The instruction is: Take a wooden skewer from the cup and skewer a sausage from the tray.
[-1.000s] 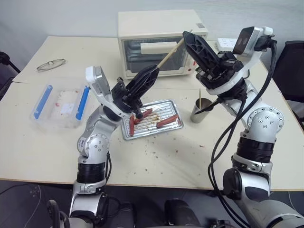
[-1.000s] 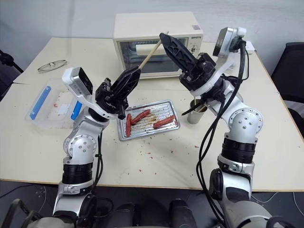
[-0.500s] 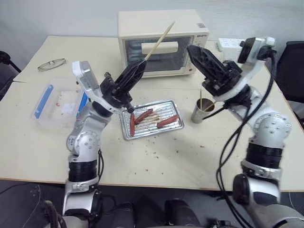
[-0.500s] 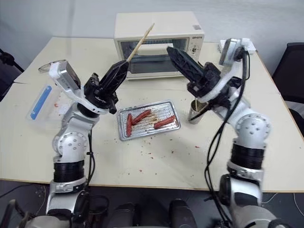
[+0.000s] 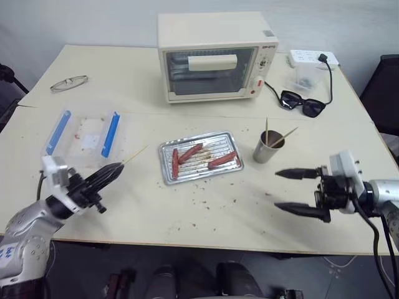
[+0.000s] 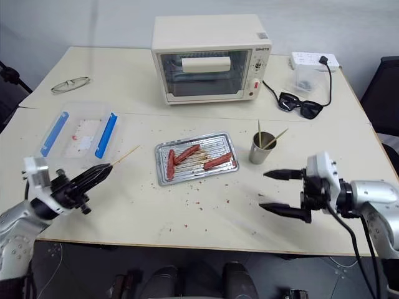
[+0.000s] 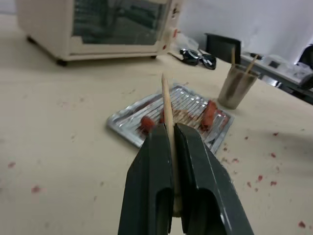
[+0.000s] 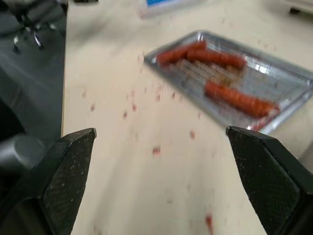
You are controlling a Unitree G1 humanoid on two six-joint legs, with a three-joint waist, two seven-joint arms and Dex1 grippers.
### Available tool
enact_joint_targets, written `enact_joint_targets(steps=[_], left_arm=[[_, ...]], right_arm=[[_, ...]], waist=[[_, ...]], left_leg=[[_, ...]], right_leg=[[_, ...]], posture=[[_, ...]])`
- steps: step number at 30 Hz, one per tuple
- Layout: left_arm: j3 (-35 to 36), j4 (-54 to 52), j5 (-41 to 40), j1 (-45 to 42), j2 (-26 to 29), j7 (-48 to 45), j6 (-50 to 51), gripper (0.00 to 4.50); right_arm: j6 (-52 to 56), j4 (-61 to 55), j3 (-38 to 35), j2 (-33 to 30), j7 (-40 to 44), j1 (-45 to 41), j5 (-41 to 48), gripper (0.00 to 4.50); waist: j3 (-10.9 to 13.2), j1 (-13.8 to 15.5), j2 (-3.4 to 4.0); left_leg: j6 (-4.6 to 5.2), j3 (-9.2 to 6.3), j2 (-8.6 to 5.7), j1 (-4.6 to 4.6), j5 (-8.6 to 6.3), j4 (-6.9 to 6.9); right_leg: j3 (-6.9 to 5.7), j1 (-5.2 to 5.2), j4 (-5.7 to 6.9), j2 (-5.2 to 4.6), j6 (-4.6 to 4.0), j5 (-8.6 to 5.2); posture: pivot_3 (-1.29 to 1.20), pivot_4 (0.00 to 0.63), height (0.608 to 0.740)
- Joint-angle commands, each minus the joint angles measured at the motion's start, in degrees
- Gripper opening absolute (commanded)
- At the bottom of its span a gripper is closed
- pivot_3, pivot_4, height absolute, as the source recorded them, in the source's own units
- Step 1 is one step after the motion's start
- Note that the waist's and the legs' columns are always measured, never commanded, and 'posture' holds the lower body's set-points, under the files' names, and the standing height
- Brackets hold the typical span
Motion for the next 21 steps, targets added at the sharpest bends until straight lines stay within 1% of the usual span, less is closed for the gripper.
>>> enact_joint_targets(steps=[1,4,6,10,13,16,18,21], left_arm=[[3.6,-0.4,0.2,2.8,-0.2,0.2,-1.6,0.0],[4.7,-1.7,-0.5,4.7,-1.0,1.0,-1.6,0.0],[4.8,-2.5,-0.7,5.1,-1.2,1.2,-1.4,0.0],[5.1,-2.4,-0.8,4.9,-1.0,1.7,-1.3,0.0],[4.5,-1.7,-0.4,3.9,-0.6,1.5,-1.2,0.0],[3.5,-1.9,-0.2,2.9,-0.8,1.8,-1.1,0.0],[3.0,-2.0,-0.1,2.4,-1.1,2.0,-1.1,0.0],[2.3,-2.7,0.2,2.4,-1.4,2.2,-1.3,0.0]], right_arm=[[-6.7,3.0,0.6,1.6,-0.2,-2.7,-4.2,4.44],[-8.2,5.4,4.6,2.1,-0.5,-7.9,-8.1,4.44],[-6.2,5.9,7.1,2.9,-1.7,-12.7,-9.0,4.44],[-0.7,10.6,14.8,7.0,-3.9,-27.9,-13.6,4.44],[-1.3,17.9,22.1,12.6,-3.8,-38.6,-19.7,4.44],[-1.0,25.7,27.5,18.5,-4.2,-46.2,-24.4,4.44],[-2.8,31.7,29.8,22.1,-4.8,-49.9,-27.3,4.44],[-7.1,41.0,31.8,26.6,-5.6,-54.4,-30.7,4.44]], waist=[[0.0,-0.3,-0.01],[0.0,-0.4,-0.02],[0.0,-0.5,-0.01],[0.0,-0.8,0.01],[0.0,-1.1,0.01],[0.0,-1.5,0.01],[0.0,-1.6,0.01],[0.0,-1.6,0.01]], left_leg=[[0.02,0.04,0.01,0.08,0.01,-0.04],[0.08,0.03,0.06,0.2,0.07,-0.12],[0.02,0.01,0.1,0.23,0.14,-0.14],[-0.08,-0.06,0.1,0.18,0.24,-0.2],[-0.23,-0.08,0.11,0.13,0.32,-0.26],[-0.32,-0.06,0.11,0.04,0.36,-0.27],[-0.33,-0.04,0.13,-0.08,0.37,-0.21],[-0.29,0.08,0.11,-0.28,0.35,-0.1]], right_leg=[[0.06,0.0,0.03,0.0,-0.05,0.06],[0.05,-0.01,0.18,0.02,-0.22,0.19],[0.04,-0.09,0.32,0.03,-0.32,0.24],[-0.02,-0.2,0.39,0.02,-0.42,0.28],[-0.06,-0.26,0.35,0.01,-0.45,0.26],[-0.08,-0.36,0.32,0.0,-0.48,0.24],[-0.15,-0.46,0.35,0.01,-0.47,0.25],[-0.46,-0.68,0.72,-0.1,-0.46,0.25]], posture=[[0.0,0.15,0.74],[0.0,0.15,0.74],[0.0,0.15,0.74],[0.0,0.15,0.74],[0.0,0.15,0.74],[0.0,0.15,0.74],[0.0,0.15,0.74],[0.0,0.15,0.74]])
